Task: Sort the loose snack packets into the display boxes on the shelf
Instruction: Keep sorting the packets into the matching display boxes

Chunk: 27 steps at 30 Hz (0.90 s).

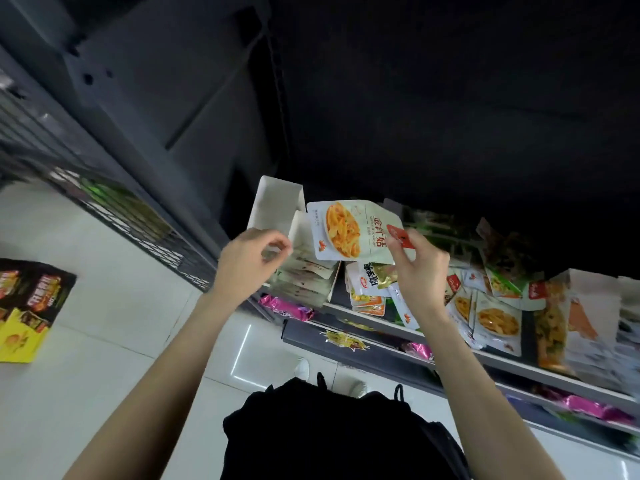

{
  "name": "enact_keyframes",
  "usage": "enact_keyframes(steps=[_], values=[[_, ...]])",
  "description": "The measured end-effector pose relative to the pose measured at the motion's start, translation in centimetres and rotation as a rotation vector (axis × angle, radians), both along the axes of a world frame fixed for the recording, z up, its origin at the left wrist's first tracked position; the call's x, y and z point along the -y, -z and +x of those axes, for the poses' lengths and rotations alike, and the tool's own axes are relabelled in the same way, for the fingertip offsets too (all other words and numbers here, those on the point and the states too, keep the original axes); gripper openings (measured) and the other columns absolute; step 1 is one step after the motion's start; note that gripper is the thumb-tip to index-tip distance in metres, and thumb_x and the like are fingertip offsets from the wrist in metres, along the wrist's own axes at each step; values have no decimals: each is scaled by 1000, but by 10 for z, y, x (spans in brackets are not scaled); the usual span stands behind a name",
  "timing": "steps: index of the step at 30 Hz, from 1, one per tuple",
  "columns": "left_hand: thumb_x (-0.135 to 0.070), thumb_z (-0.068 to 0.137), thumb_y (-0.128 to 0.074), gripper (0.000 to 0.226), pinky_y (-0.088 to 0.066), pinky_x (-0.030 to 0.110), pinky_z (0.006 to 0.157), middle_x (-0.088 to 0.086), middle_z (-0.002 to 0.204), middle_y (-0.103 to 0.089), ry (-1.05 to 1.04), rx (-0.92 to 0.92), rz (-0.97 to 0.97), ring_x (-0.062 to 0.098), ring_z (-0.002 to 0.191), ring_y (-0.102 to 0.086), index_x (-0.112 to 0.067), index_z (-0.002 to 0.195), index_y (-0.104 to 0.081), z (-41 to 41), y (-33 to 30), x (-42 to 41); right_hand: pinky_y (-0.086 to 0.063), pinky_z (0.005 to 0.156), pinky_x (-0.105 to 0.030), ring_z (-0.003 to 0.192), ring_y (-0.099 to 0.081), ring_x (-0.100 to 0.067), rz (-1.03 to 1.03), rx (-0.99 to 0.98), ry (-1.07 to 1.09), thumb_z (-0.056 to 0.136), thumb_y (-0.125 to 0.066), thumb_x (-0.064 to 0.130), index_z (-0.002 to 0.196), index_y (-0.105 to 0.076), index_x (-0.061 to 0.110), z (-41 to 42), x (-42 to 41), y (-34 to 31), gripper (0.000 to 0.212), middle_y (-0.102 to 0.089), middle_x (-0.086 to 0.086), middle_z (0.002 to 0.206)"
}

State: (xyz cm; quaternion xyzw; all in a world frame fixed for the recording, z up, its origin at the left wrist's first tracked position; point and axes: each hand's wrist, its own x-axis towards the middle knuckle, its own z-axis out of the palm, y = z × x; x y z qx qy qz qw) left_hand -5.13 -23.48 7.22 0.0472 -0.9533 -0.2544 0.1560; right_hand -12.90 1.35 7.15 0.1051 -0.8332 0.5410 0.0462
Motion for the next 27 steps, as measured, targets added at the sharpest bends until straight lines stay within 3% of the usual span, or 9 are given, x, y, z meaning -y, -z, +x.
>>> enact_keyframes(steps=[4, 7, 9, 12, 15, 18, 23, 27], values=[[-44, 74, -73, 39, -49, 38, 82, -4, 104, -68, 187, 213, -244, 20, 97, -56, -26, 108, -67, -3, 36, 11, -56, 60, -27, 71, -70, -17, 294, -368, -141, 87, -62, -1, 103, -71, 6, -20, 28, 14, 20, -73, -5, 90], [-39, 76, -72, 29, -51, 36, 78, -4, 98, -68, 183, 169, -323, 21, 92, -57, -28, 103, -69, -10, 47, 16, -54, 44, -34, 58, -67, -26, 580, -538, -264, 66, -68, -14, 100, -71, 10, -28, 49, 18, 41, -71, -6, 82], [-35, 76, -74, 19, -52, 34, 71, -6, 89, -69, 183, 135, -337, 19, 85, -58, -31, 94, -72, -14, 49, 17, -52, 45, -33, 58, -65, -28, 879, -492, -361, 64, -68, -11, 101, -68, 18, -28, 68, 13, 46, -66, -3, 81], [-31, 73, -79, 11, -51, 29, 63, -9, 78, -69, 172, 96, -322, 18, 77, -58, -33, 83, -74, -17, 52, 18, -51, 67, -33, 87, -66, -29, 1188, -339, -555, 81, -51, -7, 120, -54, 19, -24, 98, 7, 47, -63, -4, 102], [-31, 70, -81, 10, -50, 27, 60, -9, 73, -69, 186, 62, -318, 17, 72, -59, -33, 79, -76, -19, 51, 20, -49, 65, -34, 87, -66, -30, 1202, -369, -604, 86, -44, -6, 134, -41, 18, -23, 108, 8, 54, -64, -7, 95], [-30, 70, -81, 9, -51, 28, 58, -8, 72, -69, 176, 37, -291, 17, 69, -59, -32, 77, -76, -19, 53, 23, -48, 62, -34, 79, -65, -31, 1179, -384, -592, 85, -44, -6, 128, -39, 19, -19, 110, 13, 50, -62, -8, 89], [-28, 73, -79, 6, -50, 28, 54, -8, 72, -67, 144, 14, -260, 16, 69, -59, -29, 75, -74, -17, 58, 23, -48, 74, -36, 94, -63, -30, 1121, -156, -637, 96, -43, 10, 129, -45, 26, -14, 107, 33, 36, -65, -5, 110], [-26, 81, -64, 7, -50, 29, 58, -7, 79, -66, 153, -124, -221, 16, 74, -59, -23, 83, -70, -16, 46, 14, -49, 90, -41, 115, -57, -21, 867, 40, -634, 101, -36, 36, 127, -55, 27, -3, 94, 33, 33, -59, 3, 129]])
